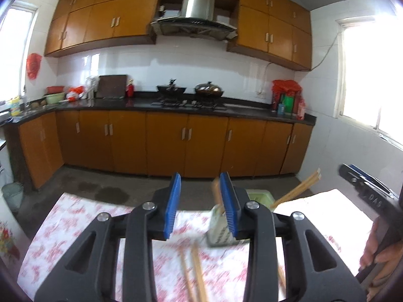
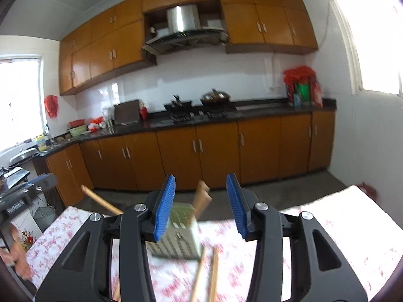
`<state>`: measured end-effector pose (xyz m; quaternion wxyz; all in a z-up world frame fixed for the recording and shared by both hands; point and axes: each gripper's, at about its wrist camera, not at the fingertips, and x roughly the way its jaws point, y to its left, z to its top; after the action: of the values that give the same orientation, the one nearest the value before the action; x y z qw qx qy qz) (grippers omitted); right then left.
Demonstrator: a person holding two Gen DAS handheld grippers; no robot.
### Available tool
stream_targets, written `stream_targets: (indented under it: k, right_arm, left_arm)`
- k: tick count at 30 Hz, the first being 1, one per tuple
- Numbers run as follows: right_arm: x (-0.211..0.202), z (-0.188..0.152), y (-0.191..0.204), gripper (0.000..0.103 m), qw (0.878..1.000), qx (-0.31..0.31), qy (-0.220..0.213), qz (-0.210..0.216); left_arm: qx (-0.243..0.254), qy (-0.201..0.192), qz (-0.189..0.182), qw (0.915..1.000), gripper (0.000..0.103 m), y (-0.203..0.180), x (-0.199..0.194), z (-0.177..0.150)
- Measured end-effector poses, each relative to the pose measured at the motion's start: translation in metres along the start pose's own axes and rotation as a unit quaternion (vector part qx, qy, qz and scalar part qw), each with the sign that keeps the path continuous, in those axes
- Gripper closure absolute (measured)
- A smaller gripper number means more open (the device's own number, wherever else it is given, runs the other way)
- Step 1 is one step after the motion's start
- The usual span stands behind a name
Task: Organize utensils
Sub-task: 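Open both tools to drop the chopsticks into the holder, then close the left tool on a chopstick while the right tool grasps another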
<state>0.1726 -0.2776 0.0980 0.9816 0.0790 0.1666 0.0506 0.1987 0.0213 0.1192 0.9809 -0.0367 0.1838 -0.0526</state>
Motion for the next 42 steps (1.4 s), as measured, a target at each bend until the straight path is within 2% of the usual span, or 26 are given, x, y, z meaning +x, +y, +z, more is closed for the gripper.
stream_targets:
  k: [2,4,6,7,8,10,12,14,19,23,26,28,30,34,39,42]
  right_arm:
    - [0.002,-0.019,-0.01,0.058,1.0,-0.001,0.026,-0.016]
    - [0.013,-0.046,-0.02,0.058,0.997,-0.002,0.073,-0.029]
    - [0.026,-0.073,-0.025,0.058,0.992,-0.001,0.12,-0.034]
    - [0.036,-0.093,-0.027,0.064,0.988,0.001,0.152,-0.027]
    - [0.043,-0.107,-0.026,0.076,0.984,0.003,0.177,-0.021]
    - [0.056,-0.133,-0.027,0.089,0.975,0.011,0.223,-0.003]
    - [0.065,-0.154,-0.026,0.091,0.966,0.024,0.256,0.01]
    - [0.07,-0.164,-0.024,0.091,0.963,0.029,0.269,0.013]
    - [0.07,-0.179,-0.017,0.091,0.958,0.024,0.285,0.016]
    - [0.071,-0.185,-0.013,0.091,0.957,0.009,0.289,0.014]
    - [0.07,-0.186,-0.013,0.095,0.959,-0.014,0.282,-0.011]
    - [0.071,-0.185,-0.023,0.095,0.961,-0.001,0.276,-0.031]
    - [0.072,-0.183,-0.03,0.095,0.96,0.013,0.276,-0.032]
    - [0.07,-0.184,-0.031,0.095,0.961,-0.002,0.274,-0.034]
    - [0.07,-0.185,-0.031,0.095,0.962,-0.005,0.271,-0.033]
    - [0.068,-0.186,-0.028,0.095,0.961,-0.011,0.273,-0.034]
  left_arm:
    - [-0.002,0.015,0.024,0.9996,0.067,0.013,-0.008,-0.021]
    - [-0.002,0.037,0.042,0.9984,0.067,0.023,-0.008,-0.042]
    - [-0.004,0.075,0.059,0.9954,0.067,0.033,0.002,-0.072]
    - [-0.006,0.094,0.064,0.9935,0.067,0.035,0.008,-0.084]
    - [-0.011,0.117,0.065,0.9909,0.067,0.038,0.016,-0.099]
    - [-0.016,0.151,0.066,0.9862,0.067,0.041,0.025,-0.124]
    - [-0.015,0.179,0.067,0.9815,0.068,0.04,0.035,-0.143]
    - [-0.016,0.201,0.062,0.9775,0.069,0.04,0.039,-0.16]
    - [-0.015,0.231,0.049,0.9715,0.069,0.027,0.048,-0.184]
    - [-0.012,0.244,0.044,0.9686,0.07,0.02,0.053,-0.19]
    - [-0.015,0.253,0.035,0.9668,0.074,0.018,0.056,-0.194]
    - [-0.016,0.257,0.03,0.9658,0.076,0.017,0.057,-0.197]
    - [-0.016,0.26,0.026,0.9651,0.077,0.015,0.058,-0.199]
    - [-0.012,0.265,0.015,0.964,0.079,0.009,0.06,-0.203]
    - [-0.001,0.27,0.013,0.9628,0.081,0.002,0.063,-0.206]
    - [0.024,0.267,0.033,0.9629,0.089,-0.004,0.065,-0.209]
